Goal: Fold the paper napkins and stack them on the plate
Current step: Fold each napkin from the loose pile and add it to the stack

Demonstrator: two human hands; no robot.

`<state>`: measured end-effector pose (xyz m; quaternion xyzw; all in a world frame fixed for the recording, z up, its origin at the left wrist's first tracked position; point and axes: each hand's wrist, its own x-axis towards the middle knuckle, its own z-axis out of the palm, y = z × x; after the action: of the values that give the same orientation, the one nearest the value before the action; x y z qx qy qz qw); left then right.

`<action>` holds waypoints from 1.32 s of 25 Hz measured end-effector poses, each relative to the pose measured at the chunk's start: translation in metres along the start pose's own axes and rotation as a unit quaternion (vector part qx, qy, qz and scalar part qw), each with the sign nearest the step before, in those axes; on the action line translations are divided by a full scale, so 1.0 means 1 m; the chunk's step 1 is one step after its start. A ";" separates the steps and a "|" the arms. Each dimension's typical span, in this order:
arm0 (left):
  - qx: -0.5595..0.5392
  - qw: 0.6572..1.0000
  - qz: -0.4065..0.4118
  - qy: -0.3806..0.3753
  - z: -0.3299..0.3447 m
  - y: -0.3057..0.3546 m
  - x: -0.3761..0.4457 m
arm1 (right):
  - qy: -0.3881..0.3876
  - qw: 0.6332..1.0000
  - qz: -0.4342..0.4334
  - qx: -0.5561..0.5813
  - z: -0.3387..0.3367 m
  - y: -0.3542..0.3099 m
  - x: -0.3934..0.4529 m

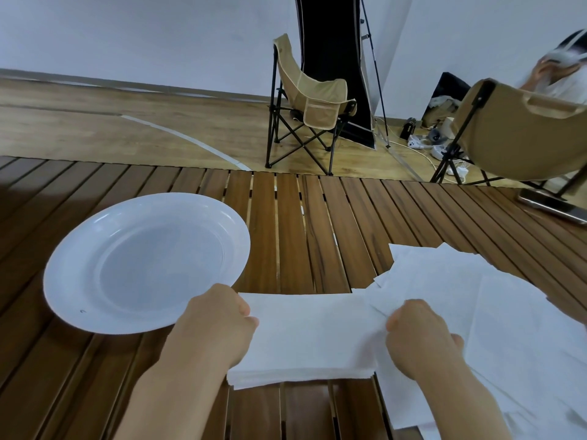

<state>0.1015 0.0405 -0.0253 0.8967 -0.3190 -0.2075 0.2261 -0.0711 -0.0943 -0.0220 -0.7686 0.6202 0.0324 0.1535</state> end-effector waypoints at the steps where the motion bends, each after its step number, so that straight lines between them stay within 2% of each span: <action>1: 0.006 1.000 0.007 -0.006 0.000 0.001 -0.001 | -0.020 1.000 0.013 -0.016 -0.002 0.000 -0.003; 4: 0.019 0.999 0.025 -0.013 0.001 0.004 -0.003 | -0.053 0.998 0.022 -0.019 -0.004 0.000 -0.005; 9: -0.008 0.999 0.018 0.025 0.000 0.003 -0.004 | -0.043 0.999 0.028 -0.017 -0.004 -0.001 -0.002; 12: -0.037 0.998 0.002 0.050 0.001 0.003 -0.004 | 0.039 0.999 0.013 0.004 -0.008 -0.002 0.001; 17: -0.051 0.997 -0.008 0.064 0.003 0.000 -0.002 | 0.158 0.975 -0.050 0.147 -0.010 0.004 0.007; 20: -0.055 0.995 0.012 0.084 0.001 0.003 -0.002 | 0.213 0.933 -0.103 0.273 -0.018 0.002 0.006; 24: -0.066 0.993 0.049 0.084 -0.004 0.009 -0.005 | 0.220 0.858 -0.168 0.433 -0.032 -0.003 -0.004; 27: -0.092 0.991 0.077 0.060 -0.006 0.014 -0.007 | 0.186 0.796 -0.195 0.543 -0.037 -0.003 -0.009; 33: -0.211 0.969 0.129 0.008 -0.013 0.024 -0.006 | 0.059 0.650 -0.210 0.728 -0.047 0.004 -0.008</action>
<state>0.0921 0.0316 -0.0008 0.7815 -0.3788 -0.2323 0.4379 -0.0830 -0.1005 0.0234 -0.5200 0.2738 -0.5080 0.6298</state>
